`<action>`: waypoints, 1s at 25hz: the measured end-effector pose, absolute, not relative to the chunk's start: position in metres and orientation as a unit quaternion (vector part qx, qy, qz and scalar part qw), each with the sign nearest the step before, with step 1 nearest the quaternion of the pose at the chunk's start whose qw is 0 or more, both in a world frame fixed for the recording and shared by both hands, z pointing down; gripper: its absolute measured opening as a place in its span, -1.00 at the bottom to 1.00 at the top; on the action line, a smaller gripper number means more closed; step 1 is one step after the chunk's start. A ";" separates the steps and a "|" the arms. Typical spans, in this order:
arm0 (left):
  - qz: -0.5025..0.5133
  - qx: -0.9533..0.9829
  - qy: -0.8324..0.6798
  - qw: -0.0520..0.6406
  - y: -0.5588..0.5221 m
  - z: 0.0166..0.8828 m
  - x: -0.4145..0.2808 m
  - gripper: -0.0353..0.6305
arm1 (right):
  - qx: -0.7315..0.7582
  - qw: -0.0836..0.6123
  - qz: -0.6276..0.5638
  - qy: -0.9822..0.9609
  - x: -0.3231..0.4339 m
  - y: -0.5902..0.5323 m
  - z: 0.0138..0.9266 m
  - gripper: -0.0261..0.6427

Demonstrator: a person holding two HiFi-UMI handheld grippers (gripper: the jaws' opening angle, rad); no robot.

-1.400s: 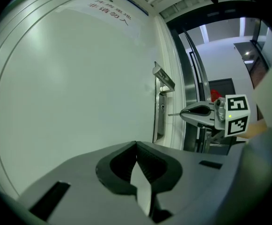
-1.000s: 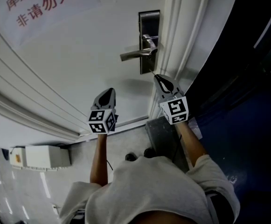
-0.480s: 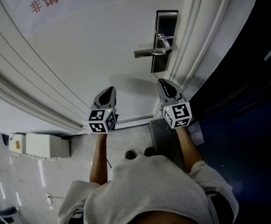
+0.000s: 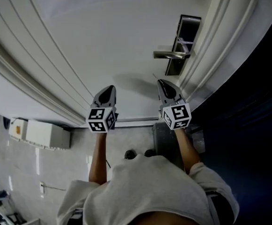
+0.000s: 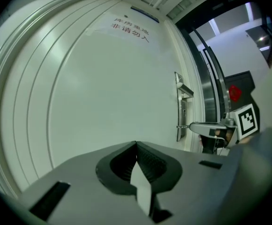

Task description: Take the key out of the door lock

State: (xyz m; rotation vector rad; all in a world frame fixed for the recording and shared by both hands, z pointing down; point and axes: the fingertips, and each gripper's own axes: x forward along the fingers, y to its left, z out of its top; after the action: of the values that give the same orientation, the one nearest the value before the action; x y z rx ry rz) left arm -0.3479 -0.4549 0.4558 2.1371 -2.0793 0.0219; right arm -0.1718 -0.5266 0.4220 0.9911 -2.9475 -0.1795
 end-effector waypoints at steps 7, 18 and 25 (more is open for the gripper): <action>0.004 0.705 -0.705 0.078 -0.450 0.455 -0.359 -0.84 | 0.308 0.014 -0.059 -0.949 -0.186 -0.525 0.423 -0.83; 0.001 0.711 -0.699 0.083 -0.458 0.459 -0.355 -0.84 | 0.313 0.020 -0.063 -0.948 -0.185 -0.527 0.426 -0.83; 0.001 0.714 -0.695 0.084 -0.462 0.460 -0.352 -0.84 | 0.315 0.022 -0.064 -0.947 -0.185 -0.528 0.427 -0.83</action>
State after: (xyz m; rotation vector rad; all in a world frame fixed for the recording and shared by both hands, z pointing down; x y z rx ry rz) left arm -0.3520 -0.4620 0.4597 2.1321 -2.0737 0.0034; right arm -0.1850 -0.5282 0.4273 0.9755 -2.9325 -0.1980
